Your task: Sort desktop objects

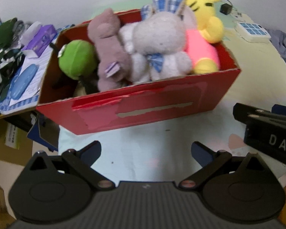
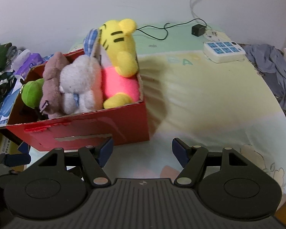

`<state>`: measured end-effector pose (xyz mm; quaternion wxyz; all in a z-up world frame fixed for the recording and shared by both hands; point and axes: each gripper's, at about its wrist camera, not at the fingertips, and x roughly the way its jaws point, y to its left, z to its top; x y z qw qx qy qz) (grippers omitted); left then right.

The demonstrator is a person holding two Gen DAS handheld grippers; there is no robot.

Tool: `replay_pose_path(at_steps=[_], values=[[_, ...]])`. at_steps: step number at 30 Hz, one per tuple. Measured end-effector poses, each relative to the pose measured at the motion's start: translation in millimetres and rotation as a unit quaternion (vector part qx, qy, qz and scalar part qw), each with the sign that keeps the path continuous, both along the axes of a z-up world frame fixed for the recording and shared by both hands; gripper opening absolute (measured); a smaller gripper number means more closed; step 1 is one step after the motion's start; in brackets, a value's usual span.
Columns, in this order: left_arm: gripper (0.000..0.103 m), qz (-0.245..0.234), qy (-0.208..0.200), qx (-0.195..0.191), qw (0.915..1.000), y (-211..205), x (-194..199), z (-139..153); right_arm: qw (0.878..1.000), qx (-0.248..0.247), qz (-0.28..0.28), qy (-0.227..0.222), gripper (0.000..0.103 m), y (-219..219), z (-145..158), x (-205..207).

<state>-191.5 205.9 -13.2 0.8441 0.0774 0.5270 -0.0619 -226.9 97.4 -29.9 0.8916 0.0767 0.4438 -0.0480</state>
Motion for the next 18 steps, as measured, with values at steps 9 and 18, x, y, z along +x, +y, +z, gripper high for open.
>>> replay_pose_path(at_steps=[9,18], values=[[0.101,-0.02,-0.007,-0.004,0.9998,-9.4,-0.2,1.7,1.0,-0.005,-0.02,-0.004,0.071,-9.8,0.8,-12.8],[0.101,-0.043,-0.006,-0.004,0.999,-19.7,-1.1,-7.3,0.998,-0.028,-0.049,-0.003,0.071,-22.1,-4.9,-19.1]])
